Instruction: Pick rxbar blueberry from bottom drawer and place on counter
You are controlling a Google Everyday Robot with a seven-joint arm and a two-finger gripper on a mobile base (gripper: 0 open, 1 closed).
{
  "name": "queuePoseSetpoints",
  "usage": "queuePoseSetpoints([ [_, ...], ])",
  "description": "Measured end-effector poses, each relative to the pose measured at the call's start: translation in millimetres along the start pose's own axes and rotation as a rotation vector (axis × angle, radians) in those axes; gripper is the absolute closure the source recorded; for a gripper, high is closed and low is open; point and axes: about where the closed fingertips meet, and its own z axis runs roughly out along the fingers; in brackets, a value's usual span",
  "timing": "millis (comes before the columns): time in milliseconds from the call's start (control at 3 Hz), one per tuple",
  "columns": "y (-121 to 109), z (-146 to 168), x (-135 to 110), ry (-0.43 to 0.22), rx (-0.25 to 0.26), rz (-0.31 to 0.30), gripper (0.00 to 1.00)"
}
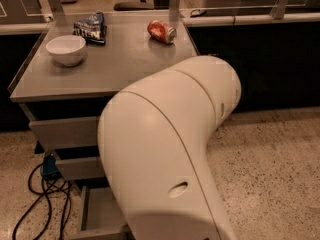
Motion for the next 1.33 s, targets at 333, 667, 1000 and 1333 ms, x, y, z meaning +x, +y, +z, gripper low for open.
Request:
queuePoseSetpoints([
  [333,17.1,-8.8,-8.4,-0.008,-0.001,-0.027,1.00],
  [667,55.3,-36.5,-78.0,-0.117,0.008,-0.178,1.00],
  [1000,63.7,-60.1,-110.4,-0.183,0.039,-0.229,1.00],
  [1333,63.5,-60.2,-110.2,-0.183,0.039,-0.229,1.00],
])
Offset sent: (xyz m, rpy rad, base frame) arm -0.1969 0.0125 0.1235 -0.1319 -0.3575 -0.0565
